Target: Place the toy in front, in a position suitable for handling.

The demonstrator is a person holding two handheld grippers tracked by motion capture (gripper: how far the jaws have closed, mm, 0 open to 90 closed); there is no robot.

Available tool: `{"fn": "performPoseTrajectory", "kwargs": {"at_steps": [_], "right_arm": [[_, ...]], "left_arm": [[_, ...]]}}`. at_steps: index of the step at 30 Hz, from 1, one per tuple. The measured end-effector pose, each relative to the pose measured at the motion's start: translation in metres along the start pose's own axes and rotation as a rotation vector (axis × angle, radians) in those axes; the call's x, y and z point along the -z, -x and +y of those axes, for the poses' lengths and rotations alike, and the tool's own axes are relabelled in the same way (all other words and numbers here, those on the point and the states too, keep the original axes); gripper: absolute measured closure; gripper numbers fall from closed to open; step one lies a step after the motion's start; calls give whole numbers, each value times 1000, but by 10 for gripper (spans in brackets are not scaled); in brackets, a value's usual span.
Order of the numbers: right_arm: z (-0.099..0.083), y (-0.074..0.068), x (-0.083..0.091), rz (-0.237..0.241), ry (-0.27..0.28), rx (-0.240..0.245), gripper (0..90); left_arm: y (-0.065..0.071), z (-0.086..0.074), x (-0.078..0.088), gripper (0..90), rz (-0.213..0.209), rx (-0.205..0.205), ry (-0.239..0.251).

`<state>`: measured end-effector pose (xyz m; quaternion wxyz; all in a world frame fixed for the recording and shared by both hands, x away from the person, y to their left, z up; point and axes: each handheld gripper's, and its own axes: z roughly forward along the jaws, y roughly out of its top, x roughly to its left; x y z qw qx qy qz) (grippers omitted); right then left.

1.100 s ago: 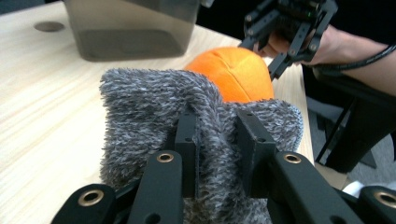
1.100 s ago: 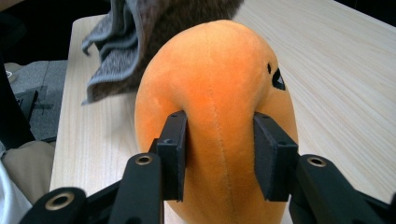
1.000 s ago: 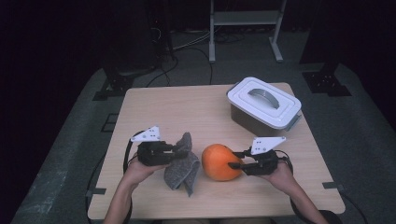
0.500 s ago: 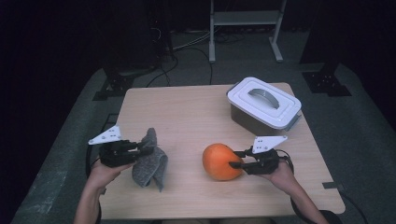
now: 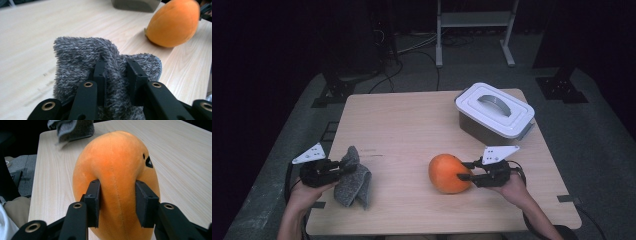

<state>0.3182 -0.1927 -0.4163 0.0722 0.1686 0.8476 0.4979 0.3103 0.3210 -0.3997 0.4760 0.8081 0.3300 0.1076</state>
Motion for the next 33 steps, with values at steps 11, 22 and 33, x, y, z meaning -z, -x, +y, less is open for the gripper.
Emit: {"fn": "performPoseTrajectory", "kwargs": {"at_steps": [11, 22, 33], "right_arm": [[0, -1, -1, 5, 2, -4, 588], [6, -2, -6, 10, -6, -23, 623], [5, 10, 8, 3, 9, -108, 666]], "left_arm": [[-5, -2, -52, 674, 16, 21, -94], [-1, 1, -59, 539, -1, 30, -51], [4, 3, -54, 477, 6, 18, -21]]}}
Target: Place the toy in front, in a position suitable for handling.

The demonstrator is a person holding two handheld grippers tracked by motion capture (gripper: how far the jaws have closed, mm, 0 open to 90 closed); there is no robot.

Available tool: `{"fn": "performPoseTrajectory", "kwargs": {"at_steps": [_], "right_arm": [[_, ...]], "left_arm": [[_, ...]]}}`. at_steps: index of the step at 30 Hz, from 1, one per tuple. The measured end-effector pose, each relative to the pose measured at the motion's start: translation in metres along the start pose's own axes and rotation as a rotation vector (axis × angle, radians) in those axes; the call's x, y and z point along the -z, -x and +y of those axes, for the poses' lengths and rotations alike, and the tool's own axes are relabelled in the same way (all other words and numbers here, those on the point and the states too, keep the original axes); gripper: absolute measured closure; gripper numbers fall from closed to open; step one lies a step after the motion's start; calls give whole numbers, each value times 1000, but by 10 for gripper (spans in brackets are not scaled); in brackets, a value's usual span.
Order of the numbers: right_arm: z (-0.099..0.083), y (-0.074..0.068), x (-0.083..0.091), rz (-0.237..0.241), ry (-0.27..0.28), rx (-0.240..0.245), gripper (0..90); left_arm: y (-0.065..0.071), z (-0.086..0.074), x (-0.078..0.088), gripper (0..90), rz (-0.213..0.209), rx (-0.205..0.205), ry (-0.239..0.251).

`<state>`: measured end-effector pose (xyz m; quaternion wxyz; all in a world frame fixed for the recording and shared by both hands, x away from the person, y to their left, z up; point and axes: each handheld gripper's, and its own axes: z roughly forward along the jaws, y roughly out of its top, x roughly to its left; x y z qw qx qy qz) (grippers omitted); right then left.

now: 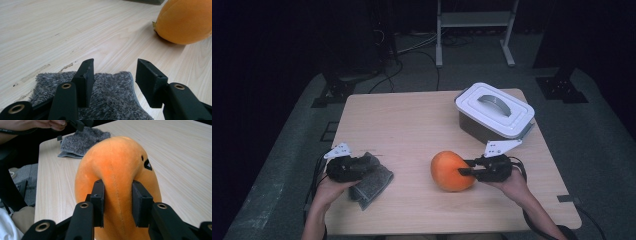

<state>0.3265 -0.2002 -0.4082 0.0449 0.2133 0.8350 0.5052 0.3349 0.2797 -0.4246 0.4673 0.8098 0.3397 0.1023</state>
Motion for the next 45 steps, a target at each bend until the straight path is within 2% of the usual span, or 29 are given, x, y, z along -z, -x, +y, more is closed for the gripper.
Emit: {"fn": "performPoseTrajectory", "kwargs": {"at_steps": [3, 6, 10, 13, 16, 22, 23, 26, 28, 30, 35, 37, 42, 45], "right_arm": [[-3, 4, 10, -21, -3, -20, 666], [-5, 8, 21, -51, -18, -38, 666], [-4, 12, 32, -116, -34, -56, 665], [-1, 15, 30, -170, -41, -70, 664], [2, 14, 20, -192, -36, -79, 652], [8, -9, -9, -144, -60, -22, 563], [8, -13, -11, -137, -67, -6, 555], [9, -22, -16, -88, -70, -2, 535], [9, -27, -17, -59, -78, 4, 525], [8, -33, -19, -51, -94, 28, 513], [7, -39, -17, -17, -111, 47, 526], [6, -40, -16, -21, -116, 55, 541], [5, -41, -11, -20, -109, 53, 543], [6, -42, -9, -23, -106, 56, 542]], "left_arm": [[-1, -1, 1, 465, 3, 2, -4], [0, 0, 0, 463, -11, 3, 1], [5, 6, -2, 463, -32, -17, 11], [7, 8, -4, 456, -32, -25, 14], [7, 6, -7, 450, -32, -27, 3], [5, 3, -6, 432, -30, -21, 1], [5, 3, -6, 424, -28, -22, -2], [5, 3, -7, 394, -21, -23, 1], [5, 2, -7, 391, -23, -22, 1], [6, 3, -8, 382, -22, -24, -1], [7, 2, -10, 363, -18, -34, -9], [6, 2, -10, 349, -3, -36, -8], [5, 2, -8, 342, -4, -31, 10], [6, 2, -9, 323, -4, -32, 4]]}}
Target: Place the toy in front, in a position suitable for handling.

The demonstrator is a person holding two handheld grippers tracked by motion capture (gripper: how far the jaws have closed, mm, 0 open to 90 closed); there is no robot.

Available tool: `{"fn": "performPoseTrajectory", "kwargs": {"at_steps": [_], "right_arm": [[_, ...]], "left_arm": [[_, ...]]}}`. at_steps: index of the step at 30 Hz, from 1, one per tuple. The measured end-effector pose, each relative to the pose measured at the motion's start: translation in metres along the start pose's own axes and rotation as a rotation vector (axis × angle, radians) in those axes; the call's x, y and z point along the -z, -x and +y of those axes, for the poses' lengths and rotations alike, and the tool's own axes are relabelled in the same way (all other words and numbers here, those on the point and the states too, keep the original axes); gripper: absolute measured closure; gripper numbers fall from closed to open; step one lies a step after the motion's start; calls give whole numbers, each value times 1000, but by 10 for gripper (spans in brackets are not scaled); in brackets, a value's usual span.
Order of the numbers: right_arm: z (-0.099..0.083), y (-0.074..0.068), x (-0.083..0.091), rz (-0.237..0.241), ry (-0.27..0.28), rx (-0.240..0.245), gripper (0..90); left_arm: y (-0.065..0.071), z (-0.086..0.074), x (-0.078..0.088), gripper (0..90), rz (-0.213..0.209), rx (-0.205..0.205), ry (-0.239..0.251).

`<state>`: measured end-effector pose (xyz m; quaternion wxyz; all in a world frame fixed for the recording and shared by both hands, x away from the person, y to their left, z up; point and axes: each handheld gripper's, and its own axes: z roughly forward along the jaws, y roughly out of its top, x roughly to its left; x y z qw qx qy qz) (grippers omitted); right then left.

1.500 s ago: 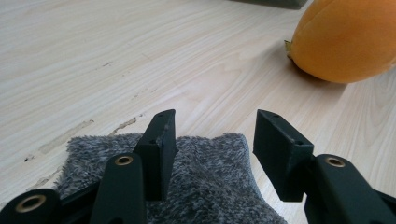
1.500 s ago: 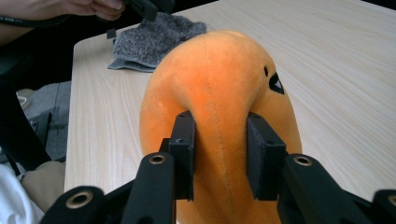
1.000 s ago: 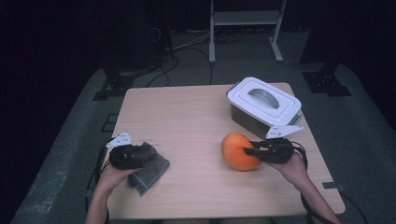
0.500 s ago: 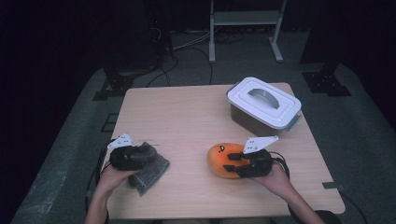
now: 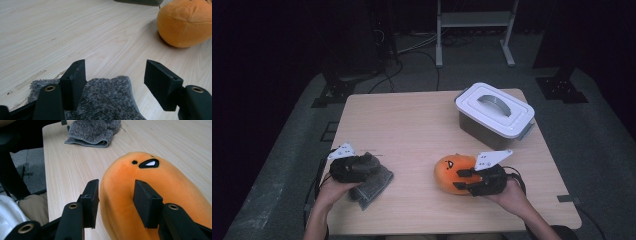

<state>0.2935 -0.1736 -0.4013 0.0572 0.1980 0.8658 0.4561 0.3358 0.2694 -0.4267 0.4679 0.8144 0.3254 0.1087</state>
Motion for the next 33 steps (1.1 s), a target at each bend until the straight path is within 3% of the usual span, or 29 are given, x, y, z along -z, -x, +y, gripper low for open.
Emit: {"fn": "performPoseTrajectory", "kwargs": {"at_steps": [14, 20, 33], "right_arm": [[10, 9, 13, -20, 48, 35, 541], [17, 32, 15, -42, 66, 26, 553], [23, 74, 3, -14, 75, 3, 593]], "left_arm": [[3, 2, 0, 311, -7, -8, 11], [4, 3, 0, 308, -14, -16, 14], [7, 6, -2, 302, -29, -28, 15]]}}
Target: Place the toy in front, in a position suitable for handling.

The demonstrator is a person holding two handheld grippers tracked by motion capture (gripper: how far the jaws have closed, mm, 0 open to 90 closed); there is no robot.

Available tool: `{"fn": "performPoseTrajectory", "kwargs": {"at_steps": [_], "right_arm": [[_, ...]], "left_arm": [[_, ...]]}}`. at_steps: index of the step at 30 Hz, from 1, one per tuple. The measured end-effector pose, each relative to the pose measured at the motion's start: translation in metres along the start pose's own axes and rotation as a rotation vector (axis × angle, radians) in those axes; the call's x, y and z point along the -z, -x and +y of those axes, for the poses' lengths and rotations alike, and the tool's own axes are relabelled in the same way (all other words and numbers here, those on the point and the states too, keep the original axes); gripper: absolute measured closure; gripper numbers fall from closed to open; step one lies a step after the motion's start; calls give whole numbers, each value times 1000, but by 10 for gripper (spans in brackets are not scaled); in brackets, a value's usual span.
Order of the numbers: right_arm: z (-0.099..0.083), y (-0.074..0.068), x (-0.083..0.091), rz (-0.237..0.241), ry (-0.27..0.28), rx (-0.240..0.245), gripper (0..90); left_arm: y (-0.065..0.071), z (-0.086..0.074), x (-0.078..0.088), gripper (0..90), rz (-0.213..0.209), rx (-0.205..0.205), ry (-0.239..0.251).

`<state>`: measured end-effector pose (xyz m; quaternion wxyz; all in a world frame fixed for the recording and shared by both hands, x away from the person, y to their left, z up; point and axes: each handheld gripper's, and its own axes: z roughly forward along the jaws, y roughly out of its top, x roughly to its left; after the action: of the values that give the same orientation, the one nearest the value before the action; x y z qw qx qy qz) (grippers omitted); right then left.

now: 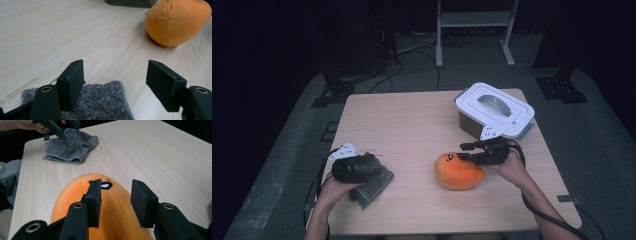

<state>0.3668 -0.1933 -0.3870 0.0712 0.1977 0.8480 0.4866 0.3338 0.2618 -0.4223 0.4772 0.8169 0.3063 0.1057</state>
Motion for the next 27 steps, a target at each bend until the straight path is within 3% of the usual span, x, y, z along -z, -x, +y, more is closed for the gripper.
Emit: {"fn": "performPoseTrajectory", "kwargs": {"at_steps": [4, 9, 15, 18, 21, 24, 27], "right_arm": [[-3, 8, -5, 17, -7, -14, 591], [-12, 12, -13, 94, -30, -16, 482], [-19, 1, -23, 150, -64, 16, 441], [-22, -7, -26, 157, -66, 36, 483], [-26, -15, -30, 149, -76, 25, 577], [-26, -25, -29, 108, -81, 40, 704], [-22, -32, -27, 87, -63, 23, 770]], "left_arm": [[1, 0, -1, 302, -3, -2, 0], [1, -1, -2, 301, -12, -2, -4], [3, 0, -3, 296, -15, -11, -14], [3, 0, -3, 296, -15, -13, -13], [4, 0, -3, 296, -14, -14, -16], [5, 0, -4, 296, -14, -16, -13], [5, 1, -3, 296, -15, -19, -10]]}}
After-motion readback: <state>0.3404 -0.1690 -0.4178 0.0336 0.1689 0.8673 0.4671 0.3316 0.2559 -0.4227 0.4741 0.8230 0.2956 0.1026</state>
